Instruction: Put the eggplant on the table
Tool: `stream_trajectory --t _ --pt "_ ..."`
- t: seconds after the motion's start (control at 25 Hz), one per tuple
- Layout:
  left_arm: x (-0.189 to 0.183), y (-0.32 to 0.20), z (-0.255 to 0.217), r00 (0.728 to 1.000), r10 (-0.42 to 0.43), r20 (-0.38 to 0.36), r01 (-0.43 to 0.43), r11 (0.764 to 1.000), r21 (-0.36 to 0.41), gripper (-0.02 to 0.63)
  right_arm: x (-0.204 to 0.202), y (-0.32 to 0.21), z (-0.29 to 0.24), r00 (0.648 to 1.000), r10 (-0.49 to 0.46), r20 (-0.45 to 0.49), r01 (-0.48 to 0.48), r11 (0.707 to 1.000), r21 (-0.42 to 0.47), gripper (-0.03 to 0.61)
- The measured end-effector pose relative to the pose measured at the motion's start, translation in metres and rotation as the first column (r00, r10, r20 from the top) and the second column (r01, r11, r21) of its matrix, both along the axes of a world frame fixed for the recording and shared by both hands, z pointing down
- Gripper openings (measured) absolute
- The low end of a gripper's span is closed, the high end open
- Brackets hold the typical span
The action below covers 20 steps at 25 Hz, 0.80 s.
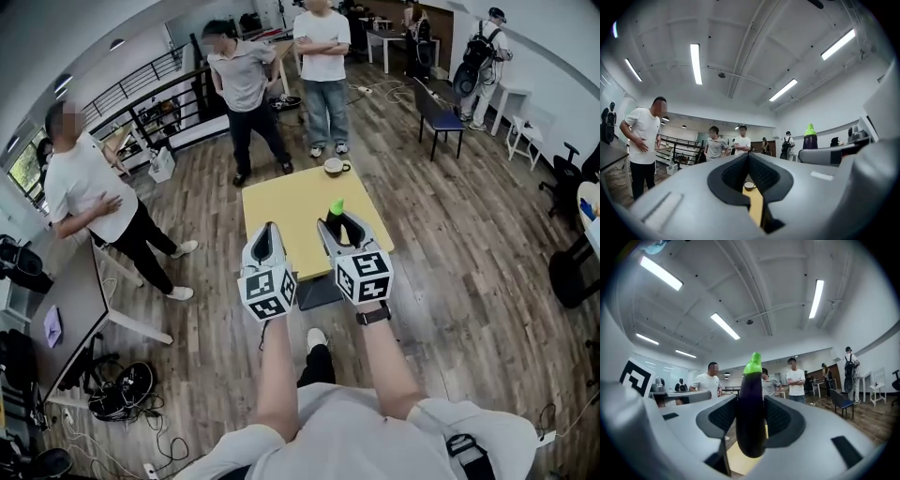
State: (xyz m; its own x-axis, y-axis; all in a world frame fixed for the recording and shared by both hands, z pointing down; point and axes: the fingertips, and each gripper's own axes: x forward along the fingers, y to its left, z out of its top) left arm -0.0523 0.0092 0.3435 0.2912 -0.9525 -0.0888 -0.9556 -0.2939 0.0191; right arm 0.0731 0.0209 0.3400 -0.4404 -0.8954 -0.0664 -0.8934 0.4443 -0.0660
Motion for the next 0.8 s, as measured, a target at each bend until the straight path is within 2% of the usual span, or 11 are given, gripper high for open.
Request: stream_trajectory --t 0.16,0.44,0.8 --pt "0.007 -0.075 -0.001 1.000 0.008 0.007 -0.008 1.000 -0.002 0.008 0.007 -0.067 -0.002 0.999 0.021 -0.043 -0.021 1.000 0.005 0.172" --pt "-0.009 -0.200 -0.034 0.999 0.016 -0.052 -0.014 0.999 0.044 0.008 -0.009 -0.191 -0.023 0.994 0.043 -0.099 -0.041 0.999 0.025 0.170" --pt "-0.050 -0.322 -0.003 0.997 0.011 -0.081 -0.012 1.000 -0.007 0.009 -0.054 -0.313 -0.005 0.994 0.030 -0.106 -0.028 0.999 0.017 0.170"
